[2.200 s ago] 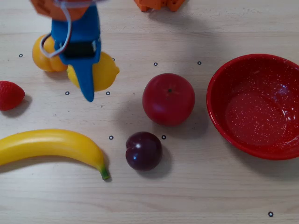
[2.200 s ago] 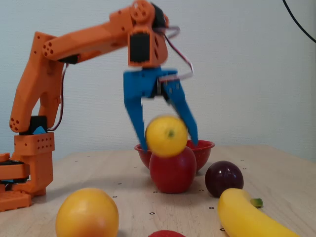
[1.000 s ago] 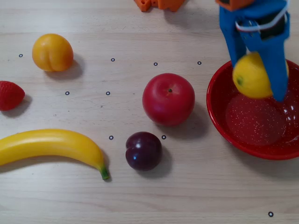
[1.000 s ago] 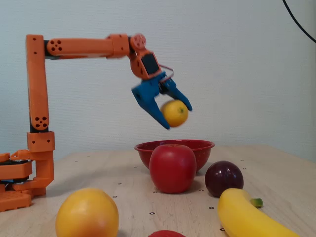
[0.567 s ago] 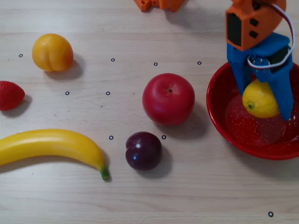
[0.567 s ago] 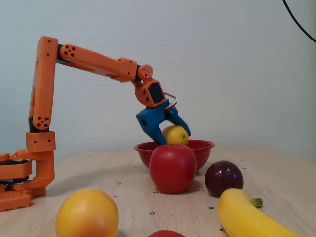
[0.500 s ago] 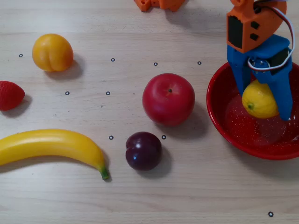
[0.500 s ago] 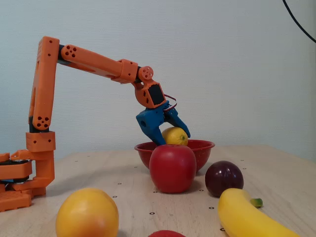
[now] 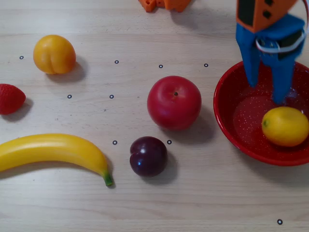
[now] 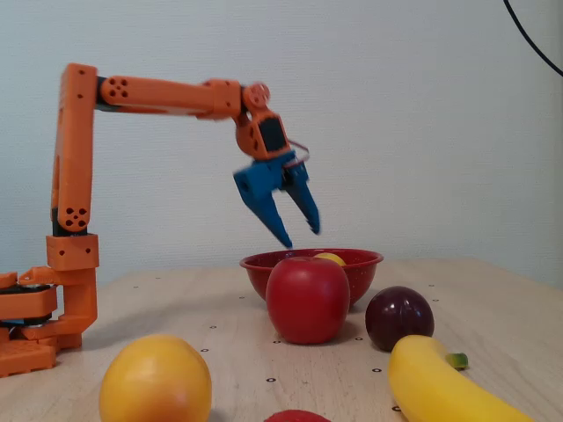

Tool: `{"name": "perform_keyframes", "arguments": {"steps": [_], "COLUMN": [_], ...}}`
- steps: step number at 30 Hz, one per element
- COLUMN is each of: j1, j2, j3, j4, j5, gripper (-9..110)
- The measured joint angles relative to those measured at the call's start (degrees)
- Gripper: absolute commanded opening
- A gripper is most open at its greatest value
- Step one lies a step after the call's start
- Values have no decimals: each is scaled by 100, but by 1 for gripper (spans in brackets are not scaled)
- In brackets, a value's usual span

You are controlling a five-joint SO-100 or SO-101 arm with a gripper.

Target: Put the lemon in the red bowl.

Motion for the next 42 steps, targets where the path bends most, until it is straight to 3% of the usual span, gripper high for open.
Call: {"name": "perform_keyframes", "arguments": {"steps": [5,13,19,33,42], "j1": [-580,-1846,-2646,-3182,-3199], "j2": [1292,3094,4720,8024,9308], "j3": [202,2074,3823,8095,9624], "j4": [246,158,-615,-2118,-3041], "j5": [0,9,-26,53,70], "gripper": [0,0,0,0,0]}}
